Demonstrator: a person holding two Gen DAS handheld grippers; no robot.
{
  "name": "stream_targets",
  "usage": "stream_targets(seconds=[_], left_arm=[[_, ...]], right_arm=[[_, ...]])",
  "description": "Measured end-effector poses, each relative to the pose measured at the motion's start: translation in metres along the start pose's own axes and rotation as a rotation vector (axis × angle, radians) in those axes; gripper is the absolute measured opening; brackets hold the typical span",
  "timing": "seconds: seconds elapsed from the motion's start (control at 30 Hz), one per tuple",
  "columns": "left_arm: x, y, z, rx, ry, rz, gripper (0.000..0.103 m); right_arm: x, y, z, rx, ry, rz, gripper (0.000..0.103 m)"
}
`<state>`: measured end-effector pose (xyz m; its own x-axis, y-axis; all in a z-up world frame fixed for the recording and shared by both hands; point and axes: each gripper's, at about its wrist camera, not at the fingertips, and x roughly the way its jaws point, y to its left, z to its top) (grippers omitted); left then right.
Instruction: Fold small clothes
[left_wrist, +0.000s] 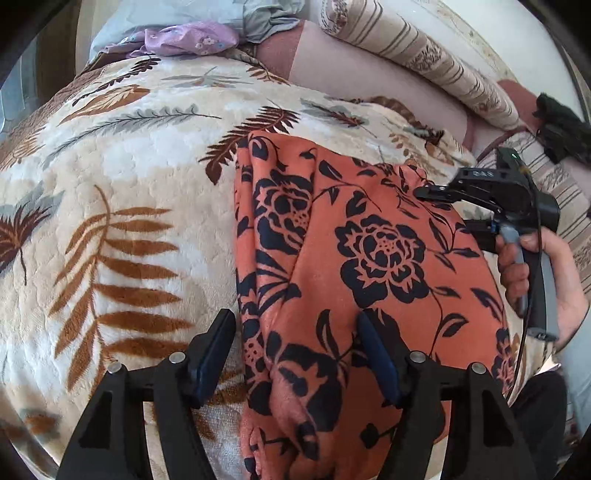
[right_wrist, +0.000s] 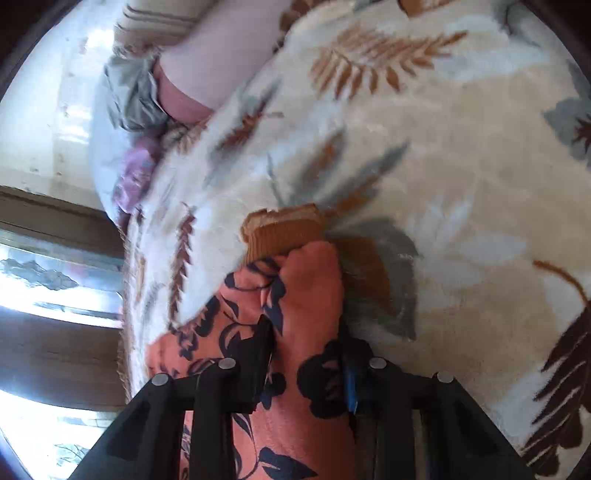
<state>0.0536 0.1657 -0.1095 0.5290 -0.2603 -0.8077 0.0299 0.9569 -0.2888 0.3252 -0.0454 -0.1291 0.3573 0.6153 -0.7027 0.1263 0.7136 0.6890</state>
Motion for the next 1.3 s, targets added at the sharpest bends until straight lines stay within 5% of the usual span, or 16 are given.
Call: stream_targets(seconds=[0.03,0.1,0.13,0.3,0.37,0.4,0.43,0.47,0.57,0.63,0.87,1.1,1.17,1.2,1.23,1.3], left_arm=[[0.001,0.004,-0.001,-0.016,0.006,-0.002,0.072],[-0.001,0.008,0.0,-0.041,-0.002,-0.013,0.072],[-0.006,0.009,0.0,-0.046,-0.018,-0.004,0.071],[-0.045,0.019,0.006,-0.132,-0.184,-0.134,0.082],[-0.029,0.02,0.005,-0.143,-0.116,-0.144,0.096],[-0.001,0.015,0.006,-0.131,0.005,-0.11,0.095],[0.022,0.012,0.0,-0.096,0.121,-0.048,0.093],[0.018,0.002,-0.002,-0.027,0.054,-0.013,0.083],[0.008,-0.013,0.008,0.009,0.079,-0.031,0.041],[0.001,-0.012,0.013,-0.012,0.063,-0.048,0.032],[-0.044,-0.049,0.04,0.024,-0.112,-0.135,0.026],[-0.038,-0.112,0.103,0.132,-0.215,-0.172,0.026],[-0.016,-0.124,0.107,0.142,-0.204,-0.183,0.033],[0.006,-0.128,0.106,0.139,-0.148,-0.193,0.042],[0.026,-0.132,0.104,0.143,-0.07,-0.181,0.068],[0.07,-0.127,0.093,0.149,0.072,-0.108,0.075]], right_arm=[[-0.011,0.002,-0.005,-0.018,-0.031,0.033,0.038],[-0.028,0.001,-0.02,-0.019,-0.061,0.003,0.089],[-0.034,0.0,-0.029,-0.008,-0.072,-0.015,0.093],[-0.06,-0.005,-0.097,-0.098,-0.004,0.07,0.093],[-0.054,-0.004,-0.122,-0.168,0.04,0.048,0.093],[-0.047,-0.001,-0.128,-0.211,0.042,0.021,0.091],[-0.044,0.004,-0.13,-0.25,0.025,-0.008,0.088],[-0.04,0.014,-0.132,-0.29,0.035,-0.037,0.059],[-0.044,0.037,-0.135,-0.374,0.049,-0.133,0.046],[-0.054,0.05,-0.133,-0.415,0.033,-0.151,0.04],[-0.118,0.09,-0.104,-0.542,-0.134,-0.16,0.037],[-0.172,0.076,-0.048,-0.528,-0.281,-0.17,0.037],[-0.172,0.051,-0.032,-0.477,-0.294,-0.16,0.038],[-0.168,0.033,-0.024,-0.423,-0.287,-0.157,0.039],[-0.161,0.013,-0.017,-0.364,-0.272,-0.152,0.042],[-0.134,-0.04,-0.006,-0.25,-0.18,-0.189,0.058]])
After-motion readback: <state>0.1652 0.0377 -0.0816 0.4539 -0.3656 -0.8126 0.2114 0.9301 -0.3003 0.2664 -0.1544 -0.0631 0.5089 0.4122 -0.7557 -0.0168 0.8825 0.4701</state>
